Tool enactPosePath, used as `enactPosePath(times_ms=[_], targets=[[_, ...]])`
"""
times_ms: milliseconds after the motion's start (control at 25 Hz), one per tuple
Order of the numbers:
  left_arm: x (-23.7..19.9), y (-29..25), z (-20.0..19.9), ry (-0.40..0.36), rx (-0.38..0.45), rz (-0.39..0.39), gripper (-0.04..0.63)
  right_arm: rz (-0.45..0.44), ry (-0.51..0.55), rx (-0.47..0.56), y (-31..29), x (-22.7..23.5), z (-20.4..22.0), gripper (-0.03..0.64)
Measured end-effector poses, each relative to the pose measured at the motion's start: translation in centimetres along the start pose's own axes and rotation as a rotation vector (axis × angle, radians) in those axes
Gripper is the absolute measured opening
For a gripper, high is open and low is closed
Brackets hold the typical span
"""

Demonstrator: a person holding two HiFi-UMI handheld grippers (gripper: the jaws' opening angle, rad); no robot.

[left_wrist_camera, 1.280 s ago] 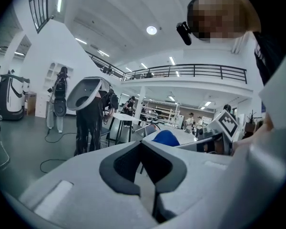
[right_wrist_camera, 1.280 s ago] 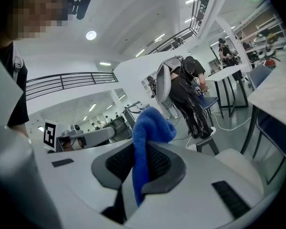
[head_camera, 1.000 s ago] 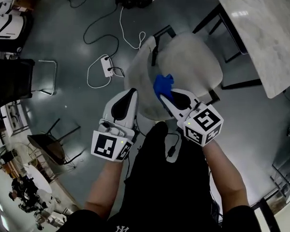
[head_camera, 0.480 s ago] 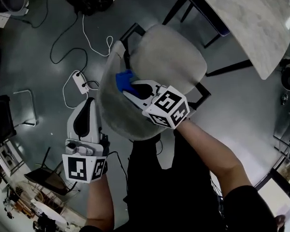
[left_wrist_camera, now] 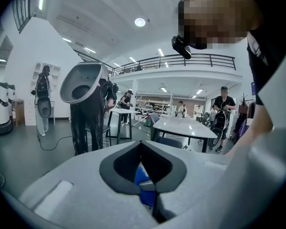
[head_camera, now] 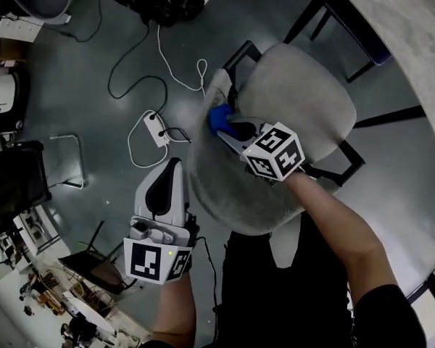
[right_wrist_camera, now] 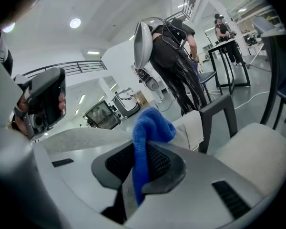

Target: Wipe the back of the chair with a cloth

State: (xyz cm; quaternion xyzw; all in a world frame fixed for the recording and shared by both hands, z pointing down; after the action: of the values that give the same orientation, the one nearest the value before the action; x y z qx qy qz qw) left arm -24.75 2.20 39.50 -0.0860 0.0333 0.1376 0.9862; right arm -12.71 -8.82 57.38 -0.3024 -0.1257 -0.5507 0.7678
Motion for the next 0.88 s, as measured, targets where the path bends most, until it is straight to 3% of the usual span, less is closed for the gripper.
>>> enactPosePath(times_ms=[160, 360, 560, 880], targets=[[-0.2, 0.5, 0.3, 0.008, -0.006, -0.008, 0.008, 0.082, -0.027, -0.025, -1.4, 1.3, 0.8, 0.06], [0.0, 0.5, 0.9, 0.004, -0.004, -0.011, 0.008, 0.176, 0.018, -0.09, -3.0, 3.4, 3.1, 0.06], [0.2, 0.4, 2.0, 0.009, -0.009, -0.011, 0.008, 0.095, -0.032, -0.094, -4.6, 3.3, 4.9, 0.059], [0.7, 0.5, 2.1, 0.026, -0.035, -0.009, 0.008, -0.043, -0.105, -0.102, -3.0, 0.6, 3.6, 0.06]])
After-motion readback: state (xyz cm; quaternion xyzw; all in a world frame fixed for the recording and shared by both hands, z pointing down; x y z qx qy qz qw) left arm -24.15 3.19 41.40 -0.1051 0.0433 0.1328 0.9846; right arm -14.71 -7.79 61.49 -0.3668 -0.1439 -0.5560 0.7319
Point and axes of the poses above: the fingertips, and each gripper's own axes: y backward along the fingers, x to its right, z out of its underside, the point moved 8 cm from there along y, backward along the fingers, and after that the axes turned 6 degrees about x, right-handed, at the moved point
